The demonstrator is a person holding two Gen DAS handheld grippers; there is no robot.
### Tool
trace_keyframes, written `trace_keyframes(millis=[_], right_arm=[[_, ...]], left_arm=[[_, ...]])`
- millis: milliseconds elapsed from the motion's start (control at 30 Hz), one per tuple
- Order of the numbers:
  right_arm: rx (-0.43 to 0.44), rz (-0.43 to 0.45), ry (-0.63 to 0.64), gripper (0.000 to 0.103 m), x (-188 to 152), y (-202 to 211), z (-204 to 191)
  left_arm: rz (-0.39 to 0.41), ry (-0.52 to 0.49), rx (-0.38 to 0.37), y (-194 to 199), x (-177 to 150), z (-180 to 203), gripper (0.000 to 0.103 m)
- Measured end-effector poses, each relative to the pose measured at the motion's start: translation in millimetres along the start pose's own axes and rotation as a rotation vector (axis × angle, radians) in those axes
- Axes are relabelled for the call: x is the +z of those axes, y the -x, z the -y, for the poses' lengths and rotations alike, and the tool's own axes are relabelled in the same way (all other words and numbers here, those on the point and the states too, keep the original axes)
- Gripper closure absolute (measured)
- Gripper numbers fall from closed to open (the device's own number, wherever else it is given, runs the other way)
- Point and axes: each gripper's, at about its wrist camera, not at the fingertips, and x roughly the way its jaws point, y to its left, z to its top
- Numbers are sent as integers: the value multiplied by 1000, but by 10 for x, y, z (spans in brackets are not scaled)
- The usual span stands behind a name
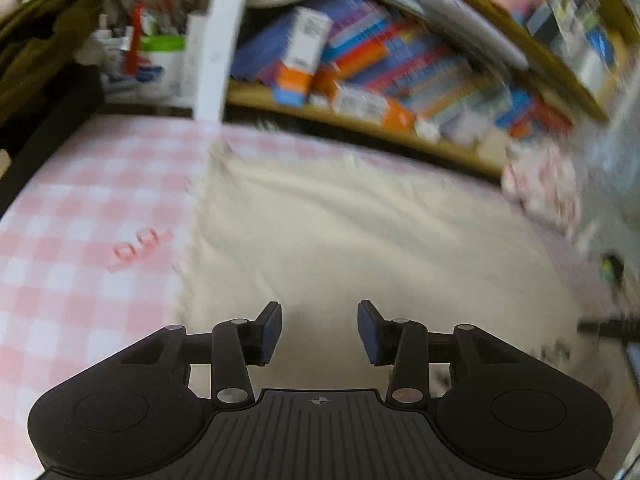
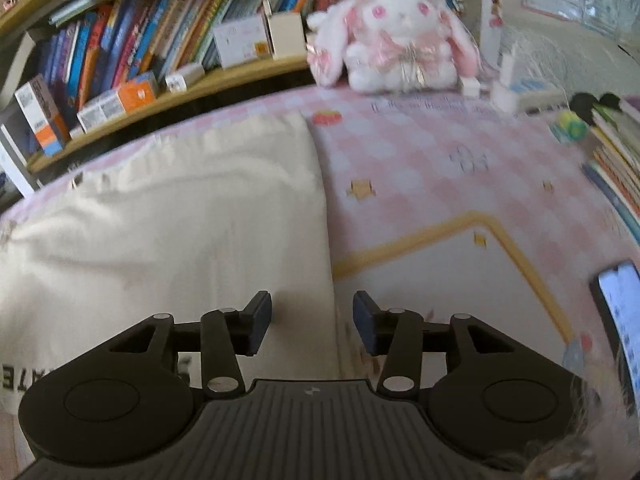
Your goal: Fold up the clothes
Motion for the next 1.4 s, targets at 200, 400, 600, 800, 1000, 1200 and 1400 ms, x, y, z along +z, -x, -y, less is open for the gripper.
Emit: trace_keyframes(millis=[200, 400, 600, 800, 1000, 1200, 1400], right_arm=[[3, -45, -11, 60, -109, -44, 37], [48, -75, 55, 91, -88, -63, 74], [91, -3, 143, 94, -108, 143, 72], [128, -53, 184, 80, -184, 13, 185], [129, 29, 247, 53, -176, 163, 286], [147, 124, 325, 24, -269, 341, 215], [163, 137, 391, 16, -486, 408, 123]], left_arm=[[-42, 27, 57, -53, -86, -12, 62], [-39, 63, 119, -43, -172, 19, 62], [-25, 68, 187, -40, -211, 105, 61], [15, 122, 297, 154, -288, 230, 59], [70, 233, 359, 453, -553, 389, 41], [78, 277, 394, 593, -781, 629, 24], [51, 282, 422, 630, -930, 826, 12]])
